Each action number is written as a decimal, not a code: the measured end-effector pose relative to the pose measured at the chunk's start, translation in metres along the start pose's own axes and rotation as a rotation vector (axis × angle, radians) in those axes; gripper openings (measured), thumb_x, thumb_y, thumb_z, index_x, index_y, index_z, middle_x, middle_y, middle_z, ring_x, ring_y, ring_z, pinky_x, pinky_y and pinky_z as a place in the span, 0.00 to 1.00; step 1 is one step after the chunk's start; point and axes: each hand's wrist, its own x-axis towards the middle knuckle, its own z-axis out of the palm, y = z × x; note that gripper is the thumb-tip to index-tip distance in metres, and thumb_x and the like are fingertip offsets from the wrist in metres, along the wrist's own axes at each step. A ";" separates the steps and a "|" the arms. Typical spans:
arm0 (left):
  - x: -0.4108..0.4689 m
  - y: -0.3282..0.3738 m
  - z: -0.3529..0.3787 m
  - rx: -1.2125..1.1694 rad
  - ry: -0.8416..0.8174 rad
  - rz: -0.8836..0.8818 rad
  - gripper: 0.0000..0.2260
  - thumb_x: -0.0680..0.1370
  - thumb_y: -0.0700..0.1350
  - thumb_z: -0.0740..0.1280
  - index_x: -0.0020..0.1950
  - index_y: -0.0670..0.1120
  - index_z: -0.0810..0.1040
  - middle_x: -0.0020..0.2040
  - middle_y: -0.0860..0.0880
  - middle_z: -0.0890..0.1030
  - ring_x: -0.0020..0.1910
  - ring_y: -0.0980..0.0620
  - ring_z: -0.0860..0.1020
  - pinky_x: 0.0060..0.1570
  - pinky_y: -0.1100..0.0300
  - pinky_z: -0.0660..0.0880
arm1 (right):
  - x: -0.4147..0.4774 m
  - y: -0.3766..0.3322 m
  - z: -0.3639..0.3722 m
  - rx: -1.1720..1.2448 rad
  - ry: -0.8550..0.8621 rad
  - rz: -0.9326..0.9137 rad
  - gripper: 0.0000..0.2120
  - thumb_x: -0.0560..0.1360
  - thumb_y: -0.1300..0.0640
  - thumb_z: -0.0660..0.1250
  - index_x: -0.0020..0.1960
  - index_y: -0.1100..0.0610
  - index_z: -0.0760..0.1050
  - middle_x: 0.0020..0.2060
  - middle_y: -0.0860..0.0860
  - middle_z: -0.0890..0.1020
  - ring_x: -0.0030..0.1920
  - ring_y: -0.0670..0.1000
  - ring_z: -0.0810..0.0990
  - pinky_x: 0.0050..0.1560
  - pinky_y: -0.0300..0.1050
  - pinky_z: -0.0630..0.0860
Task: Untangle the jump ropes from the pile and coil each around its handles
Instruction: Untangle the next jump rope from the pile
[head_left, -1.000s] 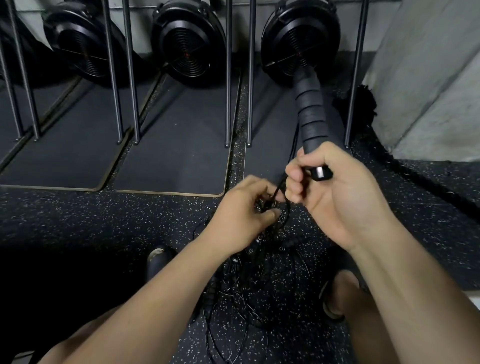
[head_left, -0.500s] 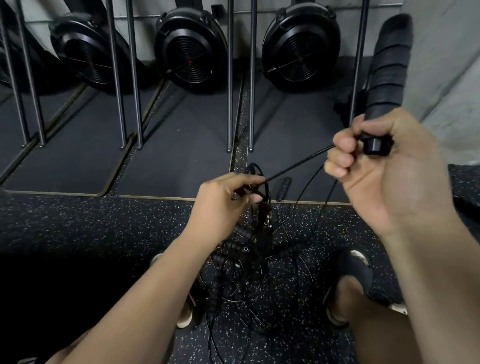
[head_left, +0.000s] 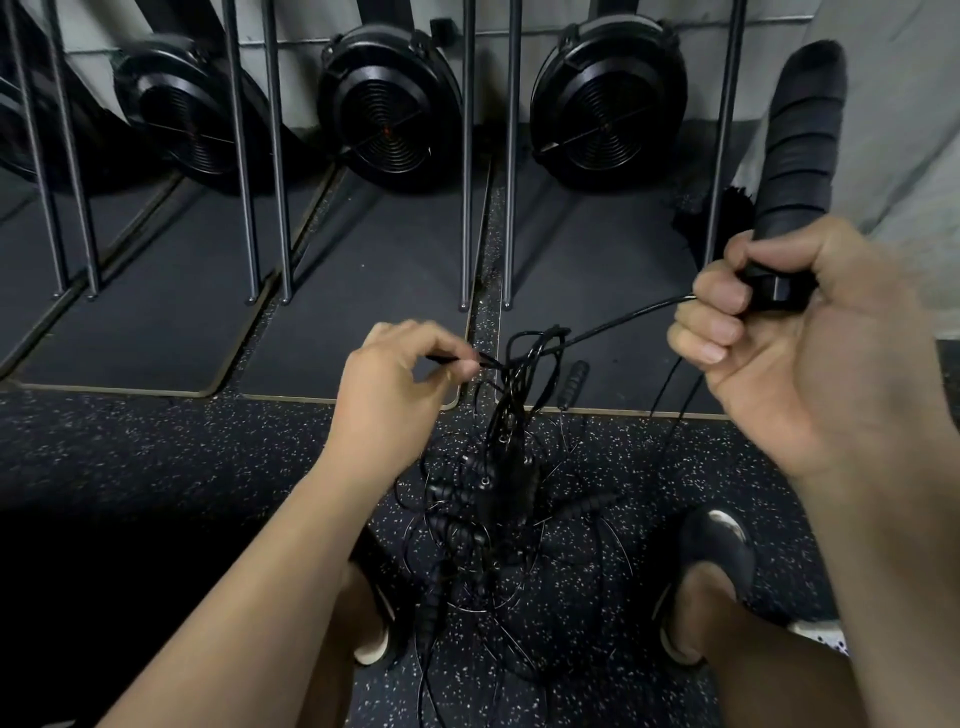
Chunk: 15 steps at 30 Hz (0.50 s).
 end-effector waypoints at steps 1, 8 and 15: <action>0.000 -0.002 0.001 0.069 -0.045 0.032 0.06 0.78 0.50 0.76 0.49 0.62 0.84 0.44 0.61 0.83 0.55 0.56 0.76 0.59 0.53 0.75 | 0.000 0.000 0.001 0.005 -0.008 -0.003 0.06 0.80 0.59 0.57 0.44 0.54 0.65 0.33 0.50 0.67 0.31 0.50 0.63 0.32 0.43 0.65; -0.006 0.002 0.009 0.137 -0.250 0.029 0.15 0.79 0.69 0.67 0.53 0.62 0.86 0.41 0.58 0.82 0.53 0.55 0.73 0.63 0.45 0.72 | -0.002 -0.004 0.005 0.024 -0.039 -0.023 0.05 0.80 0.59 0.56 0.45 0.54 0.65 0.34 0.50 0.68 0.31 0.49 0.64 0.32 0.43 0.65; -0.017 0.018 0.035 0.077 -0.287 0.100 0.14 0.76 0.58 0.78 0.61 0.63 0.83 0.42 0.61 0.81 0.54 0.59 0.74 0.63 0.45 0.72 | -0.010 0.003 0.021 0.020 -0.153 0.051 0.04 0.77 0.59 0.59 0.44 0.54 0.65 0.32 0.50 0.69 0.30 0.49 0.64 0.31 0.42 0.65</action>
